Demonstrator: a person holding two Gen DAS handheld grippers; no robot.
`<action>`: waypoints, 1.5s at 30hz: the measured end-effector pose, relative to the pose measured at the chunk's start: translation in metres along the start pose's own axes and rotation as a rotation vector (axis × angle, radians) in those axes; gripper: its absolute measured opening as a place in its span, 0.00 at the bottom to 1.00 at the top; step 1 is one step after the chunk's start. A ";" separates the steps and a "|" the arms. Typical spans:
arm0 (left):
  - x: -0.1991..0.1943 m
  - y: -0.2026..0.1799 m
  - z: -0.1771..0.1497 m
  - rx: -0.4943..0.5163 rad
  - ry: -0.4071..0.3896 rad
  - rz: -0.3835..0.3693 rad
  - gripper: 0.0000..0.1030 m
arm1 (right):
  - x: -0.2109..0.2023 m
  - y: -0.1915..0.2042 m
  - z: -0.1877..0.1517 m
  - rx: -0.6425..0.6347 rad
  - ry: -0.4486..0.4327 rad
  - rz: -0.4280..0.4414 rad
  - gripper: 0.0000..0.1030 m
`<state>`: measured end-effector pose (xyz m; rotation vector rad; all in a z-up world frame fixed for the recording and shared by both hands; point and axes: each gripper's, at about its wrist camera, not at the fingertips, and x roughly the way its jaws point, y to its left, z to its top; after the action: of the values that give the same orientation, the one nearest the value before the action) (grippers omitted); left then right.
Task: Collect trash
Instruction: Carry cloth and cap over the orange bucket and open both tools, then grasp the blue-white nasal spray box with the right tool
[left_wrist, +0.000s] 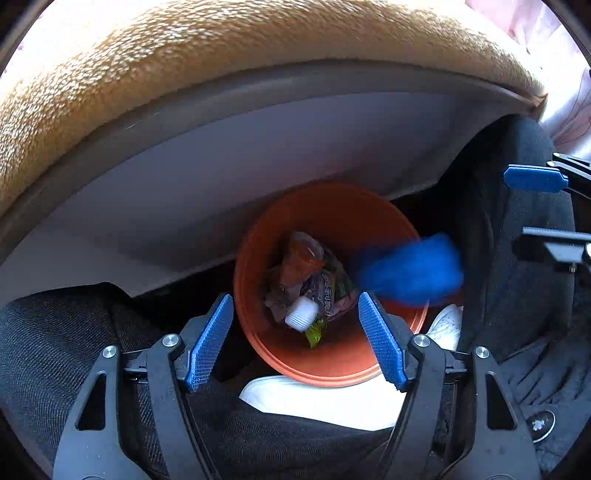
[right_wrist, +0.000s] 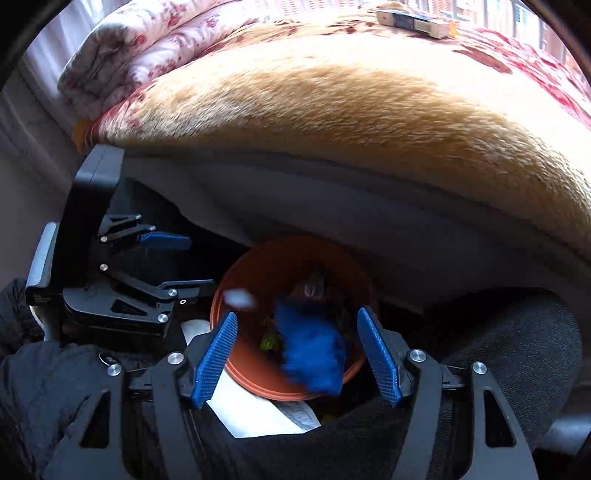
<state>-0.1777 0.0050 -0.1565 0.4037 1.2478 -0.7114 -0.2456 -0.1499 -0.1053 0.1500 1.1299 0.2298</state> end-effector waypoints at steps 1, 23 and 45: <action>-0.001 0.001 0.000 -0.005 -0.003 -0.002 0.67 | -0.002 -0.002 0.000 0.005 -0.006 -0.002 0.65; -0.134 0.010 0.084 -0.023 -0.433 -0.019 0.78 | -0.086 -0.075 0.198 -0.191 -0.321 -0.054 0.72; -0.095 0.046 0.182 -0.129 -0.390 -0.038 0.78 | 0.070 -0.134 0.412 -0.549 0.060 -0.104 0.78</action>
<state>-0.0295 -0.0525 -0.0184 0.1259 0.9265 -0.6984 0.1705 -0.2628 -0.0249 -0.4038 1.0932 0.4448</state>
